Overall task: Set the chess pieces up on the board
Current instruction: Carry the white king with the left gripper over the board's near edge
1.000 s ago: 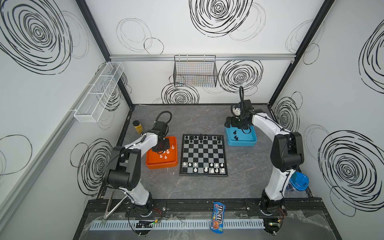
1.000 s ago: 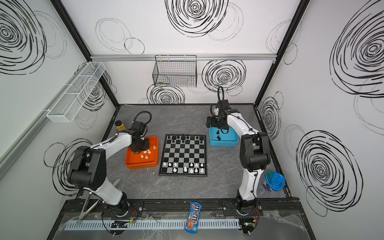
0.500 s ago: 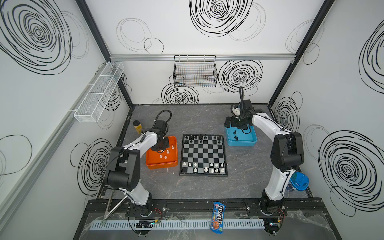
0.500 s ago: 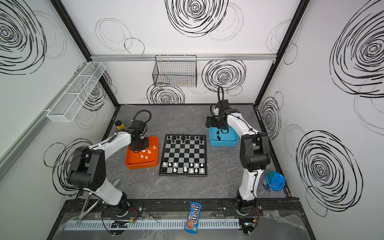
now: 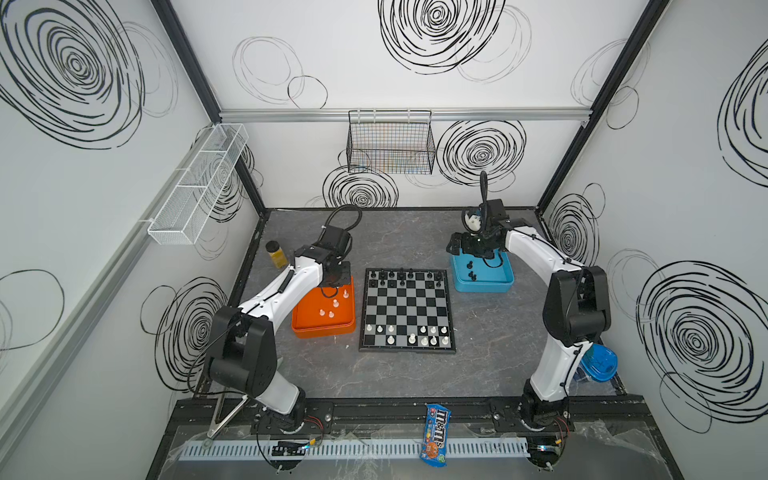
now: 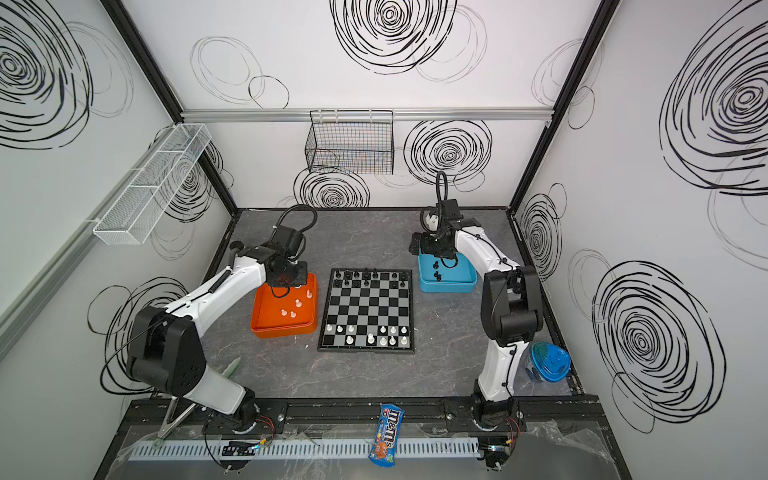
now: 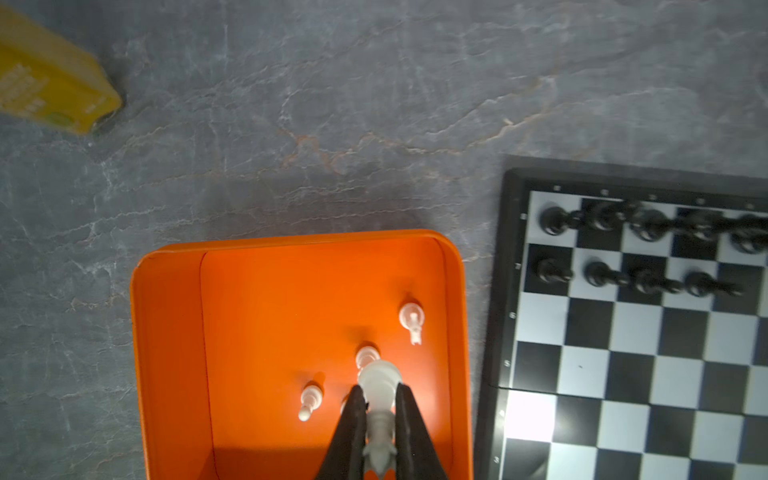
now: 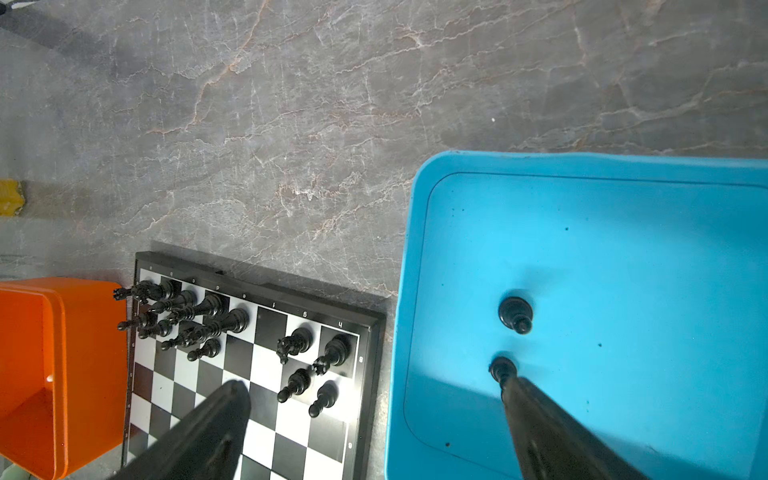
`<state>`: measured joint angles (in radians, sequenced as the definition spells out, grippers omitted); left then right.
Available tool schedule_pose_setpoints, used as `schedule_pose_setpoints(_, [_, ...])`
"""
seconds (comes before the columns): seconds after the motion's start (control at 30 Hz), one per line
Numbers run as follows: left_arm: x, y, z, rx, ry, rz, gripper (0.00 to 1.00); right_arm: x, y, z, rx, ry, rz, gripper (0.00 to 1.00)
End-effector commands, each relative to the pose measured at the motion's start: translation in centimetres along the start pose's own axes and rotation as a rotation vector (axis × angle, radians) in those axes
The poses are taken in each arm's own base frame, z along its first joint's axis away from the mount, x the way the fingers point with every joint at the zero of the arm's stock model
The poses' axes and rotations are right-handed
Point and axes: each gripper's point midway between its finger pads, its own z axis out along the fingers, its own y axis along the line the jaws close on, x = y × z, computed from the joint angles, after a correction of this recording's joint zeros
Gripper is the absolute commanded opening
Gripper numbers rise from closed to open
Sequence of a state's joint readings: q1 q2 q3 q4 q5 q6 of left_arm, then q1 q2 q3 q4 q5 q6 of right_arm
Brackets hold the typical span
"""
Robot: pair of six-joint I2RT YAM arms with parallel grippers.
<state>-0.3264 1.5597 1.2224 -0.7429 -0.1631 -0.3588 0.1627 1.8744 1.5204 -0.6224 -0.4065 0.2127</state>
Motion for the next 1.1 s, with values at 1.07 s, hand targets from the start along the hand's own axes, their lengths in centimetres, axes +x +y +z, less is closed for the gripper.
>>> schedule_pose_setpoints(1.07, [15.0,-18.7,-2.4,0.275,0.159,0.372,0.16,1.0,-0.7,-2.2,0.024,-0.033,-0.008,1.00])
